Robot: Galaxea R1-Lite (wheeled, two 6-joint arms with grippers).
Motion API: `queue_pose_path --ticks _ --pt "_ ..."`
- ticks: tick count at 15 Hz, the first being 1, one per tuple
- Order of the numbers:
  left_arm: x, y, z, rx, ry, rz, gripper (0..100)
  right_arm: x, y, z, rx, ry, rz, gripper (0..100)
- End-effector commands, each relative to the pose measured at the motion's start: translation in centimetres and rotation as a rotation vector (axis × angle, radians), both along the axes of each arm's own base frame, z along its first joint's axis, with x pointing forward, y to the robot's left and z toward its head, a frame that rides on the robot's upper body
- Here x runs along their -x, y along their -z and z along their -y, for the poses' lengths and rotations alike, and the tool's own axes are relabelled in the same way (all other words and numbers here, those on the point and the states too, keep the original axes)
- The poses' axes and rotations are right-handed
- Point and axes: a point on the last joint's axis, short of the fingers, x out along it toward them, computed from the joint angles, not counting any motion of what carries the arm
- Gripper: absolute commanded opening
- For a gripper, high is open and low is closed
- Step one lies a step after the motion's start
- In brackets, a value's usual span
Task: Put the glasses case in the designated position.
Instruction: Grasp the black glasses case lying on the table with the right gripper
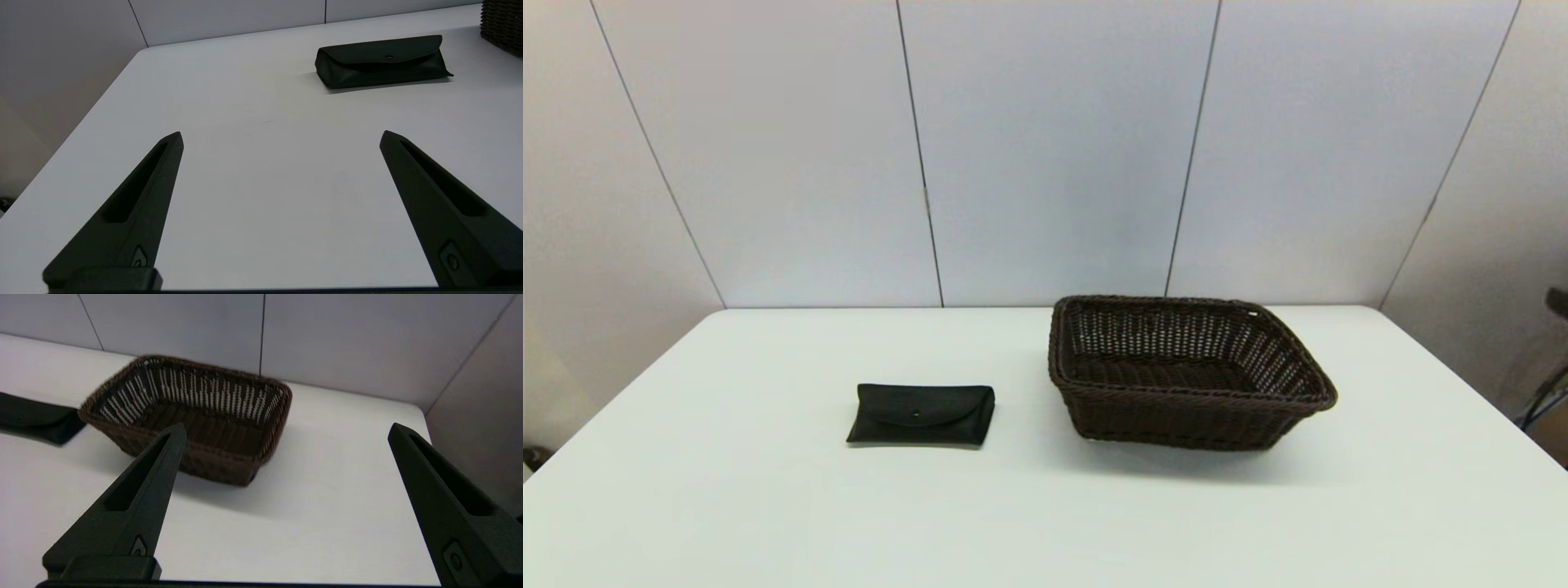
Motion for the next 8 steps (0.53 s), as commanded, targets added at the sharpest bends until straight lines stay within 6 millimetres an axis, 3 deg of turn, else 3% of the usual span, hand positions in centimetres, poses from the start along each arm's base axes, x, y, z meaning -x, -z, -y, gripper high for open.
queue_pose_path --ticks 1,3,8 --pt "0.0 0.0 0.0 0.000 -0.001 0.000 100 -6.0 -3.2 -2.2 0.013 -0.087 -0.035 100" --pt "0.0 0.0 0.0 0.000 0.000 -0.002 100 -8.3 -4.6 -3.1 0.007 -0.115 -0.027 100" --pt "0.0 0.0 0.0 -0.002 -0.001 0.000 100 -12.7 -5.4 -5.7 0.006 -0.230 -0.047 100"
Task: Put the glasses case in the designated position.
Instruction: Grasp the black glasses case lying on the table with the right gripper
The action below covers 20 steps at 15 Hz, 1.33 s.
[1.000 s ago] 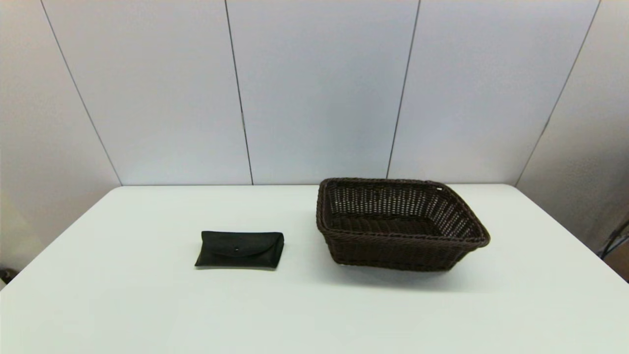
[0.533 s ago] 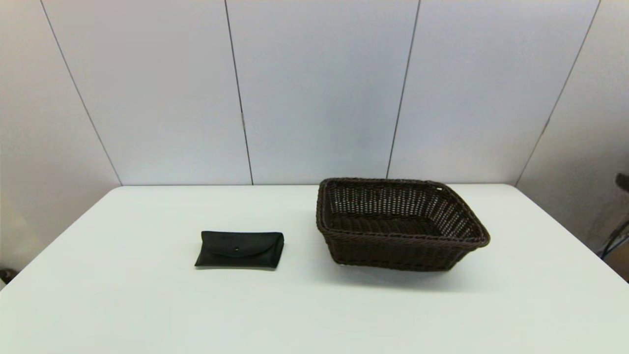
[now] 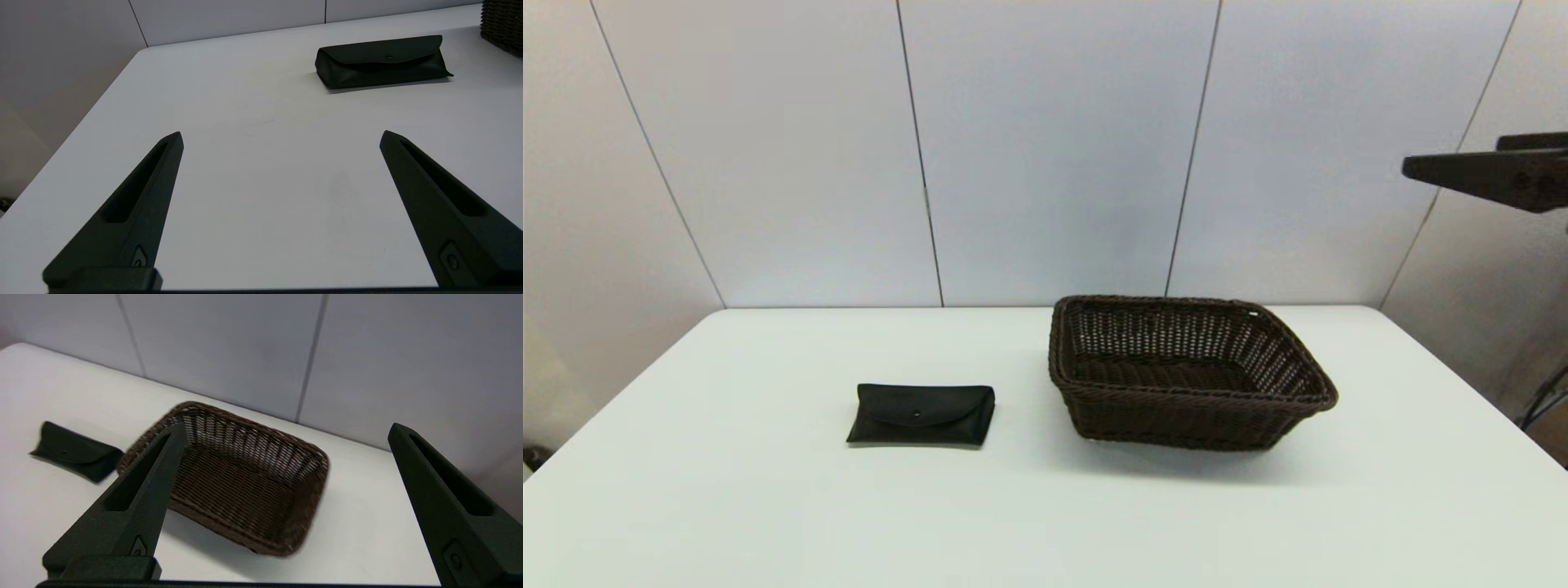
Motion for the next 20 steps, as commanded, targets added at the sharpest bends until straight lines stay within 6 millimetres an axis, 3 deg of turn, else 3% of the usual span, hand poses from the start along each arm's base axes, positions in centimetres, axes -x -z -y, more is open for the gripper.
queue_pose_path --ticks 1,7,9,15,20 --pt "0.0 0.0 0.0 0.000 0.001 0.000 100 -5.1 0.0 -3.2 0.019 -0.099 -0.044 100" --pt "0.0 0.0 0.0 0.000 0.001 0.000 100 -11.4 -0.6 -7.7 0.062 -0.183 -0.011 100" --pt "0.0 0.0 0.0 -0.002 0.001 -0.002 100 -12.6 -0.3 -9.3 0.076 -0.242 -0.003 100" --pt "0.0 0.0 0.0 0.000 0.001 0.000 100 -14.1 0.3 -16.3 0.071 -0.414 0.030 100" --pt "0.0 0.0 0.0 -0.002 0.001 0.000 100 -14.3 4.3 -23.2 0.144 -0.561 0.012 100"
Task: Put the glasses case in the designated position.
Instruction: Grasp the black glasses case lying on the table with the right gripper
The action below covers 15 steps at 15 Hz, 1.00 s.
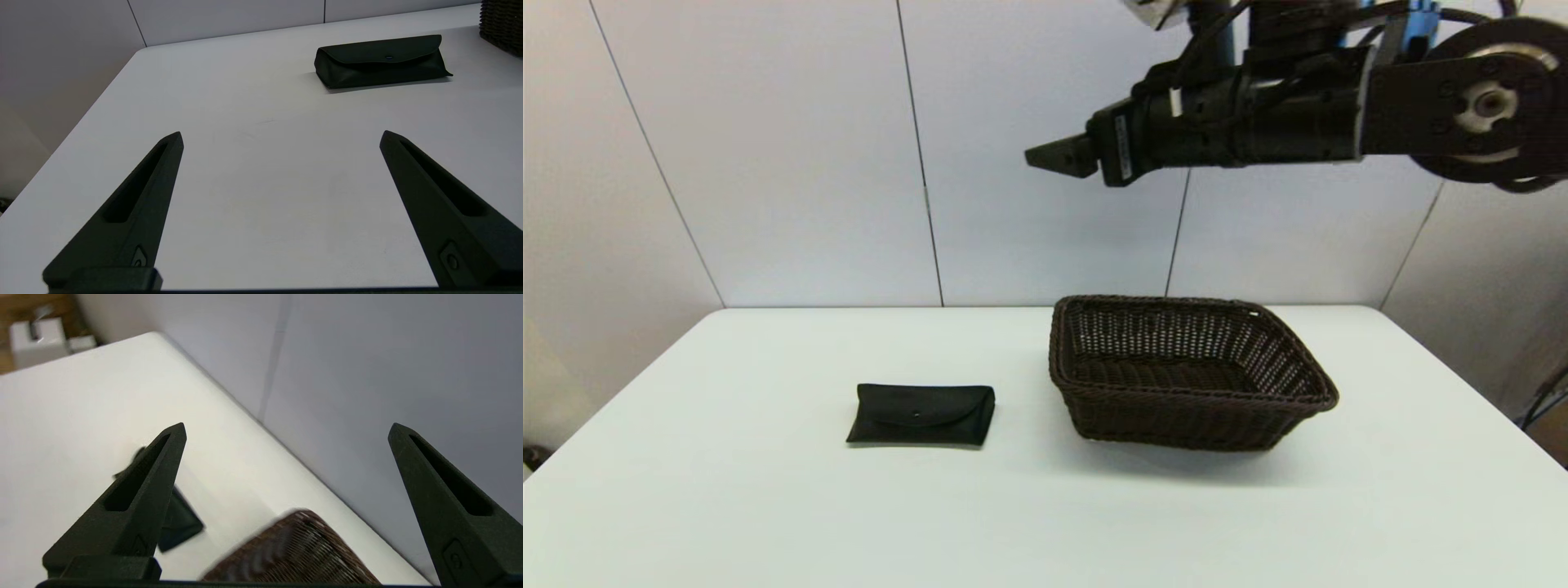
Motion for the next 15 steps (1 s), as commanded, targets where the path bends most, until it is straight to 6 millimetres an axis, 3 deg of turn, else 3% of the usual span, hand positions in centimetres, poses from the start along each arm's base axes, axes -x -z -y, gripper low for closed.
queue_pose_path --ticks 1,5,9,15 --pt "0.0 0.0 0.0 -0.001 0.001 -0.002 100 -0.5 4.6 -6.1 0.077 -0.113 -0.040 100" --pt "0.0 0.0 0.0 -0.002 0.000 -0.001 100 -1.3 8.7 -9.8 0.149 -0.186 0.003 100" --pt "0.0 0.0 0.0 -0.002 0.001 -0.001 100 -2.5 12.2 -11.4 0.175 -0.328 -0.021 100" --pt "0.0 0.0 0.0 -0.002 0.001 -0.001 100 -3.7 16.8 -12.6 0.282 -0.401 -0.021 100"
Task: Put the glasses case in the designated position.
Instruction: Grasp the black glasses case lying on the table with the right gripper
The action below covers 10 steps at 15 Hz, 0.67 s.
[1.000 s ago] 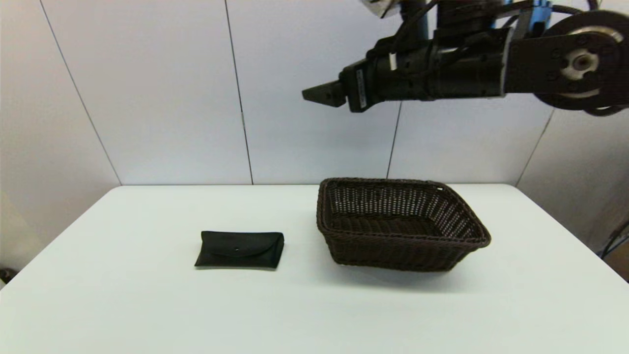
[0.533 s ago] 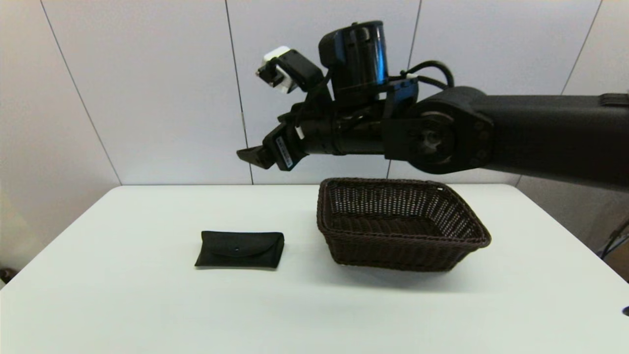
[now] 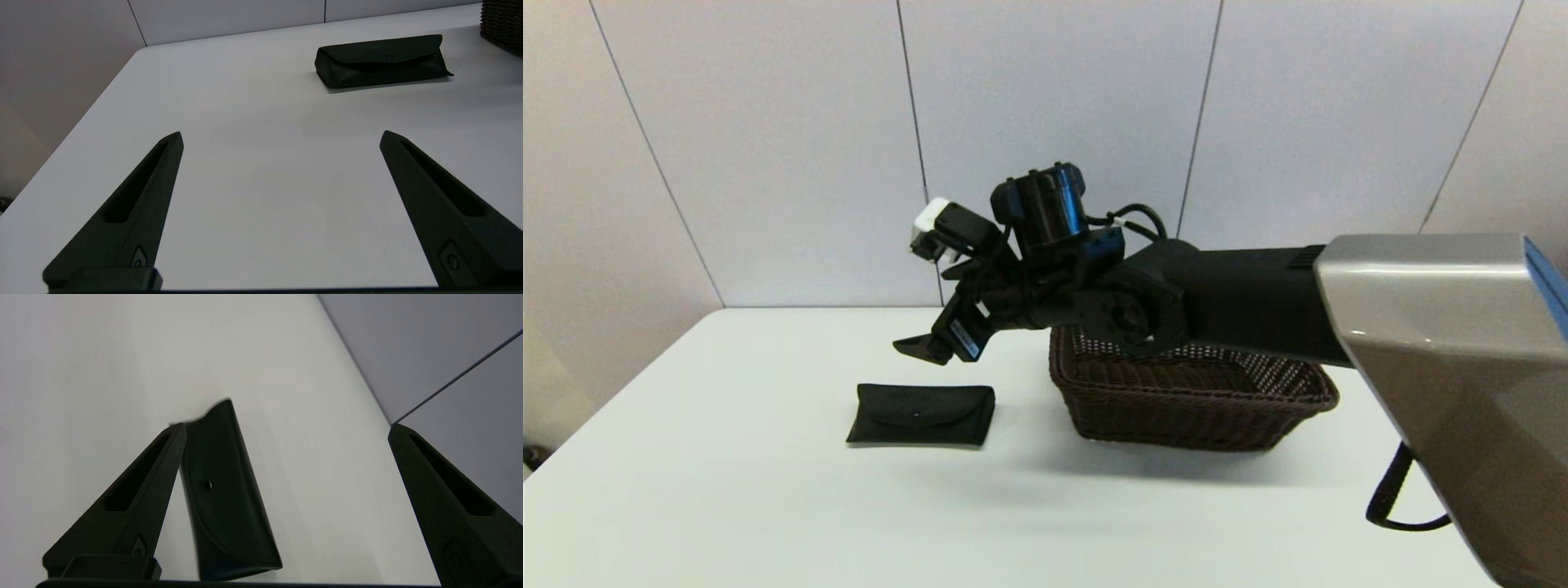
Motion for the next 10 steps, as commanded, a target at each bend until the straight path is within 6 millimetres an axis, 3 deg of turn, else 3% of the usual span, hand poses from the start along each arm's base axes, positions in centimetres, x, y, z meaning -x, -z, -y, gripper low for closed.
queue_pose_path --ticks 1,4,10 --pt "0.0 0.0 0.0 0.000 0.001 -0.001 100 -0.6 3.1 -0.8 0.057 -0.086 -0.022 100" --pt "0.0 0.0 0.0 0.000 0.001 -0.001 100 -0.6 3.6 -0.8 0.071 -0.152 -0.004 100" --pt "0.0 0.0 0.0 -0.001 0.001 -0.002 100 -0.5 6.0 -0.5 0.266 -0.300 0.131 100"
